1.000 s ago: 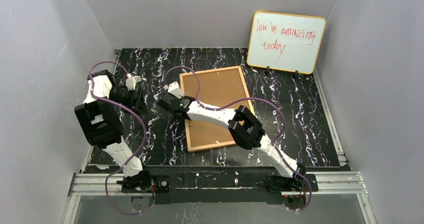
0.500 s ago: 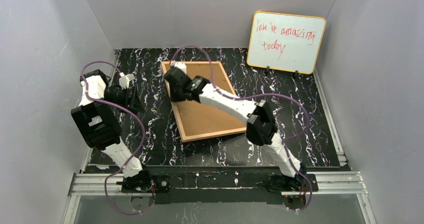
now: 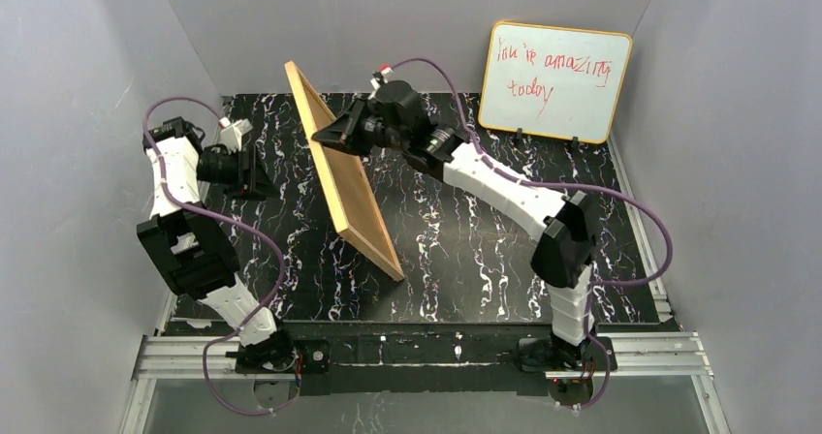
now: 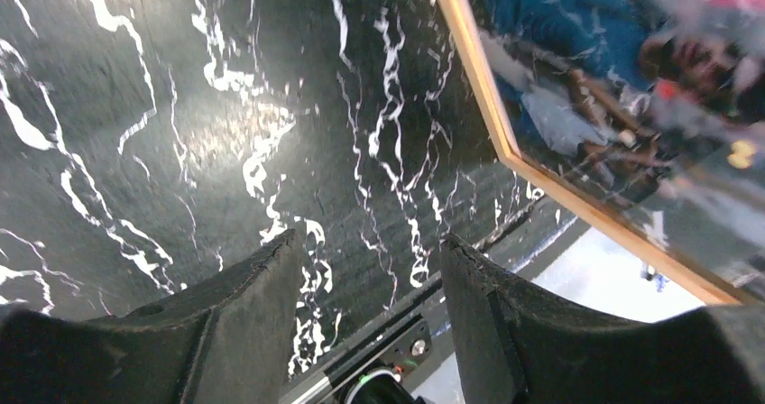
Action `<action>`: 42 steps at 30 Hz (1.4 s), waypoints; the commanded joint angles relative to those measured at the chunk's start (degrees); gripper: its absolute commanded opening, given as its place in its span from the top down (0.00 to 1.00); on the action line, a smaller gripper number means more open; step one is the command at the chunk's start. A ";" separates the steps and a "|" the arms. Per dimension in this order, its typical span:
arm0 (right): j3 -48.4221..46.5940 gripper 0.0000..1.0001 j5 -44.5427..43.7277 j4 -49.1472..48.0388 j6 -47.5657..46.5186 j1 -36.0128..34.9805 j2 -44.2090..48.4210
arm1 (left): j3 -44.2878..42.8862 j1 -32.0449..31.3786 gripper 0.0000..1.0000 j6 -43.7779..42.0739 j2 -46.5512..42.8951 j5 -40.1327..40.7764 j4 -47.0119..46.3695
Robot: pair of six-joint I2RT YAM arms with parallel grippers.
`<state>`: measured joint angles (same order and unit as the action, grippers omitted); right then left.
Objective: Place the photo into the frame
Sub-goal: Turn over the photo frame at the center of the board.
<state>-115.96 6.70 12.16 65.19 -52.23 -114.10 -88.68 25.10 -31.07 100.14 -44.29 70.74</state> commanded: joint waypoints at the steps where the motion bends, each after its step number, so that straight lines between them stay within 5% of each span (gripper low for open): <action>1: 15.87 0.99 5.85 -23.17 12.34 4.74 11.69 | -6.39 -5.82 0.45 6.37 -3.18 -1.91 -0.54; 9: 37.49 0.98 9.25 -35.17 20.71 12.81 22.09 | -26.31 -25.21 0.47 21.07 3.81 7.10 -6.29; 15: 33.93 0.51 16.62 -21.37 12.40 19.84 23.22 | -40.22 -36.17 0.47 22.31 12.96 13.38 -5.22; 20: 27.96 0.37 16.45 -3.84 -1.65 24.54 24.25 | -44.23 -38.20 0.47 19.07 17.66 13.94 -2.08; 23: 23.63 0.36 13.44 6.71 -10.94 26.54 24.01 | -41.27 -38.20 0.48 16.96 17.89 14.70 -1.95; 34: 24.66 0.49 9.20 19.72 -26.32 31.27 26.11 | -16.58 -34.73 0.49 13.26 12.34 16.42 -10.08; 42: 38.04 0.57 11.38 12.17 -26.97 32.42 29.50 | -1.73 -29.64 0.51 9.16 10.07 20.72 -16.05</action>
<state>-82.81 15.18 29.87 39.55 -19.92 -88.51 -95.92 -6.42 -18.98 115.24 -26.68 57.67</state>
